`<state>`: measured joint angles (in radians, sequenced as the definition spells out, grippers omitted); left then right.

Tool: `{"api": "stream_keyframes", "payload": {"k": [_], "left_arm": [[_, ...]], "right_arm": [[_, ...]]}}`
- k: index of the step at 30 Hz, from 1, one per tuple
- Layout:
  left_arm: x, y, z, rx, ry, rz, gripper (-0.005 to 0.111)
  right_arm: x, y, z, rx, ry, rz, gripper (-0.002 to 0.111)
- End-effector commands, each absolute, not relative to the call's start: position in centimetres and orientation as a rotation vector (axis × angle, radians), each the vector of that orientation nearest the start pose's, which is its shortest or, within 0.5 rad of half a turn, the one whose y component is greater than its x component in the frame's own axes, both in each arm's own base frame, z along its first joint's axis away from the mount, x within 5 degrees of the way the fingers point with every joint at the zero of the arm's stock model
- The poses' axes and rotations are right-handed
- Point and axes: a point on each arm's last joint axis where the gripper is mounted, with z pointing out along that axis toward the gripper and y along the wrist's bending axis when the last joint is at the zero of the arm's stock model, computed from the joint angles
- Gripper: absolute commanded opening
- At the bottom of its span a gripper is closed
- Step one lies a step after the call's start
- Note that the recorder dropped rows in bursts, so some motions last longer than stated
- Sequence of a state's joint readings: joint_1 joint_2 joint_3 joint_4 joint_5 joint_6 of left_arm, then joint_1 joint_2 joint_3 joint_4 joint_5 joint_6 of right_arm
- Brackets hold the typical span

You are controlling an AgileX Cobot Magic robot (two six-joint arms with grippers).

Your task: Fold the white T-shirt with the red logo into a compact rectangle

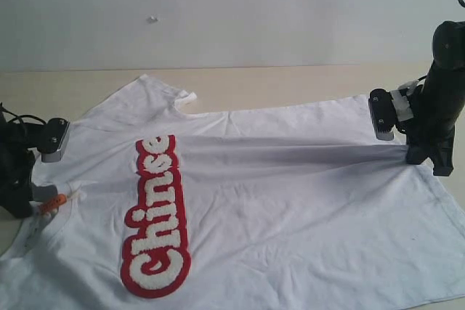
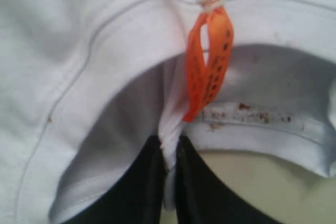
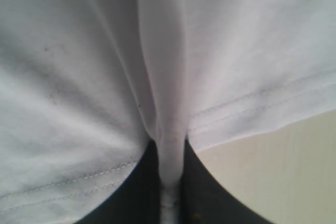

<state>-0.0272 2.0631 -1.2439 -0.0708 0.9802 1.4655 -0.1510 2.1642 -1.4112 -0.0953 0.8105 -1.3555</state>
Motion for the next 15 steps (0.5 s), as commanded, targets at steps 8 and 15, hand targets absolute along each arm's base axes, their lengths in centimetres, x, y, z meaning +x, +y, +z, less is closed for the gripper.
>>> {"api": "stream_keyframes", "payload": {"k": [8, 15], "left_arm": [[35.6, -1.2, 11.1, 2.112, 2.4, -0.177, 0.0], [37.0, -1.2, 15.0, 2.044, 2.311, -0.016, 0.0]], "right_arm": [[40.3, -6.7, 9.6, -1.76, 2.575, -0.153, 0.001], [40.6, -6.7, 14.4, -1.686, 2.481, -0.29, 0.0]]}}
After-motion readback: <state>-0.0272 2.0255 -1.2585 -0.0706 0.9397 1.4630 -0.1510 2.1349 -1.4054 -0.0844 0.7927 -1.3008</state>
